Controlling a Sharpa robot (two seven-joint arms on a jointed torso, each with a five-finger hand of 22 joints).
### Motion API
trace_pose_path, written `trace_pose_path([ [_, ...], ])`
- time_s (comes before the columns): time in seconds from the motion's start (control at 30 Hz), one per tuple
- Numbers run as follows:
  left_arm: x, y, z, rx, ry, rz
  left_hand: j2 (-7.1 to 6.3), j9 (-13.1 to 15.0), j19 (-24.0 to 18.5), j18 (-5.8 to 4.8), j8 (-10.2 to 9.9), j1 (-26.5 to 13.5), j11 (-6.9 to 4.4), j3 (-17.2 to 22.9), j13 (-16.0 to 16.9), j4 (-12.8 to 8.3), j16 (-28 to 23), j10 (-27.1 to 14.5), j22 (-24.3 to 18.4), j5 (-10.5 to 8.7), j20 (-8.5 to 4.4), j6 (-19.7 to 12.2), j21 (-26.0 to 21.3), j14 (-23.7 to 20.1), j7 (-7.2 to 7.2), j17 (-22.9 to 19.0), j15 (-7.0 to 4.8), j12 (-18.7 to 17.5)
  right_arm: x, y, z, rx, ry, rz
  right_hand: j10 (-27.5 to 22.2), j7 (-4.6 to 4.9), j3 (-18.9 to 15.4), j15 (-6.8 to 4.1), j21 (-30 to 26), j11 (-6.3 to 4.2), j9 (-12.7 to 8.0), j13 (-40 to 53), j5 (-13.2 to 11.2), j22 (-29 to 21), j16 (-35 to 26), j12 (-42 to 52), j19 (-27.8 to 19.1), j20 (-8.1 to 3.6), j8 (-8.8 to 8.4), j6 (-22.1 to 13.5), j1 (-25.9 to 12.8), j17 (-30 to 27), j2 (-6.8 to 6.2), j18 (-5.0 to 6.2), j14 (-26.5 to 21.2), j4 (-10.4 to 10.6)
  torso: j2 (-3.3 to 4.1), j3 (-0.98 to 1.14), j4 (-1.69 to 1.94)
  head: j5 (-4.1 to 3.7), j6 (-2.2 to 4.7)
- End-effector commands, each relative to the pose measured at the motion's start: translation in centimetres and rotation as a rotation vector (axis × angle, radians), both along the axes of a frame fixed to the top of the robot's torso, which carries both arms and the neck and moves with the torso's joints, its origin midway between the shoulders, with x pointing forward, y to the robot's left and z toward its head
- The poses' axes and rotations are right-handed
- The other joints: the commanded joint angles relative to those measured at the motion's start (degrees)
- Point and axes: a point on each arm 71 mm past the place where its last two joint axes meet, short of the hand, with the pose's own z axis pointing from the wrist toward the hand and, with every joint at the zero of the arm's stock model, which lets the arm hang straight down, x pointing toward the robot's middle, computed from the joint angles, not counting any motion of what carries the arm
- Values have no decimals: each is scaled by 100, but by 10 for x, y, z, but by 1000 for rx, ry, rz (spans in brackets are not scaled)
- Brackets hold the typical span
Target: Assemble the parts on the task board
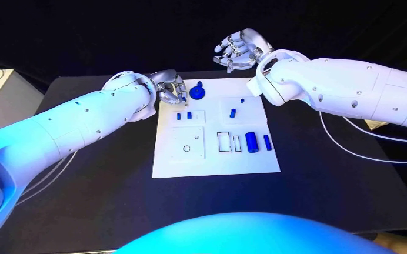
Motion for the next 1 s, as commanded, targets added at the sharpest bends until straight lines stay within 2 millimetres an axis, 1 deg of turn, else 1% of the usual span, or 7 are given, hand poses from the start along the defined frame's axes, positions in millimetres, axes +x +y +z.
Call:
trace_pose_path([
  [0.03,0,-2,-4,17,22,-9,-6,12,36,-118,-4,-49,-10,-42,-6,-5,36,34,5,1,-9,53,27,41,6,0,7,-28,0,2,0,-3,2,15,35,-1,15,-15,-32,1,5,-9,10,-7,-26,-22,24,9,28,30,-53,-8,16,67,-18,-9,5,7,0,2,1],
  [0.23,-1,-5,-8,24,32,-14,-6,12,36,-118,-4,-49,-10,-42,-6,-5,36,34,5,1,-9,53,27,41,6,0,7,-28,0,2,0,-2,2,16,40,-3,18,-16,-40,-2,8,-25,10,-20,-33,-28,27,8,34,35,-51,-9,19,68,-17,-17,4,8,-3,-9,1],
  [0.4,-1,-7,-11,30,39,-16,-1,15,41,-119,-9,-46,-13,-41,-7,-9,37,42,8,2,-10,58,28,45,4,6,6,-39,-1,3,0,-2,2,17,40,-3,18,-16,-40,-2,8,-25,10,-20,-33,-28,27,8,34,35,-51,-9,19,68,-17,-17,1,14,-3,-15,1],
  [0.53,-2,-8,-12,35,45,-18,-1,15,41,-119,-9,-46,-13,-41,-7,-9,37,42,8,2,-10,58,28,45,4,6,6,-39,-1,3,0,-2,2,18,40,-3,18,-16,-40,-2,8,-25,10,-20,-33,-28,27,8,34,35,-51,-9,19,68,-17,-17,-1,9,-1,-17,1],
  [1.0,-2,-8,-16,55,61,-16,4,18,44,-119,-15,-42,-15,-41,-8,-13,33,49,10,1,-11,62,29,41,3,-10,4,-51,-1,4,0,-2,1,18,40,-3,18,-16,-40,-2,8,-25,10,-20,-33,-28,27,8,34,35,-51,-9,19,68,-17,-17,-2,5,4,-25,1],
])
